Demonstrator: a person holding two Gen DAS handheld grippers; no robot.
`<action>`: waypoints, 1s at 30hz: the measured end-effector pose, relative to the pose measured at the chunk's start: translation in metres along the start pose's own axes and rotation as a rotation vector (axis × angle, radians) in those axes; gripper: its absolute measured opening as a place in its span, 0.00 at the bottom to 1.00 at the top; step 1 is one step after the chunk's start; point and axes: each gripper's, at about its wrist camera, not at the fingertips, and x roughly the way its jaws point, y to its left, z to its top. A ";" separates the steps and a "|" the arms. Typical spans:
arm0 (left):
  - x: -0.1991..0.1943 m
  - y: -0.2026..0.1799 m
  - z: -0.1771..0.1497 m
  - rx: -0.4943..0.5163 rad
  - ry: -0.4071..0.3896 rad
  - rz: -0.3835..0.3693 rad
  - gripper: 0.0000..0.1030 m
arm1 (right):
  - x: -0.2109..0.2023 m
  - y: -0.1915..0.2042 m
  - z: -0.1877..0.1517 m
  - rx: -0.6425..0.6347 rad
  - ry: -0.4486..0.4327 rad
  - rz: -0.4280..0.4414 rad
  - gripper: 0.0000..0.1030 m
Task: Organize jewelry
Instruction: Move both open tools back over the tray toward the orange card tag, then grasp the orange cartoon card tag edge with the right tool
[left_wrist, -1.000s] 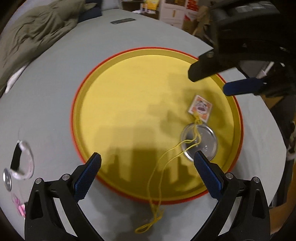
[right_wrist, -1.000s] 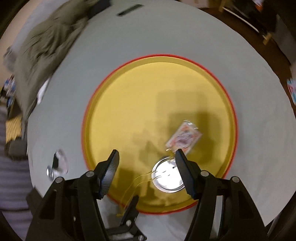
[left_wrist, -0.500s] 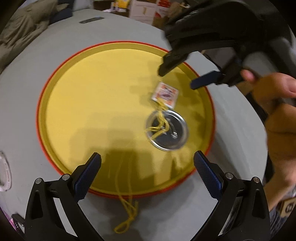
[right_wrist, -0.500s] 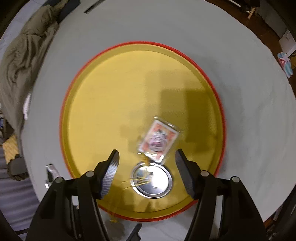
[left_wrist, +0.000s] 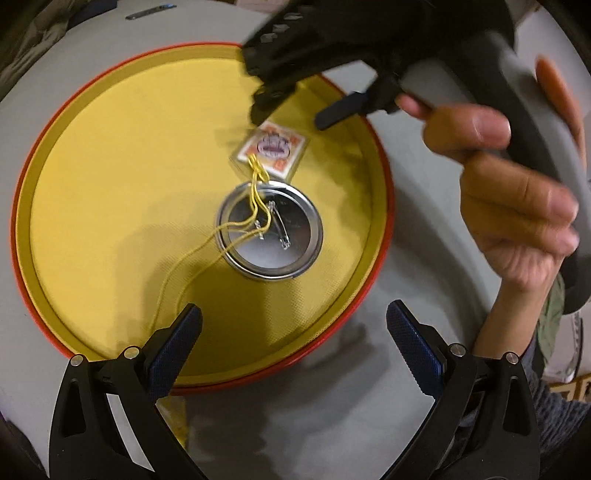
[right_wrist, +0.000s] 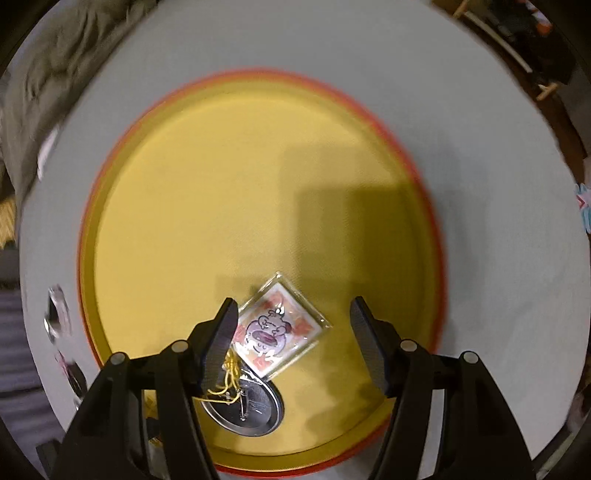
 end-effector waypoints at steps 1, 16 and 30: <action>0.003 -0.001 -0.001 -0.008 0.008 0.007 0.95 | 0.000 0.004 0.001 -0.017 -0.018 -0.009 0.59; 0.021 -0.019 0.000 -0.033 0.041 0.215 0.95 | 0.013 0.061 -0.029 -0.335 -0.024 -0.182 0.62; 0.039 -0.035 -0.001 0.025 0.039 0.320 0.96 | 0.004 0.042 -0.031 -0.297 -0.054 -0.164 0.38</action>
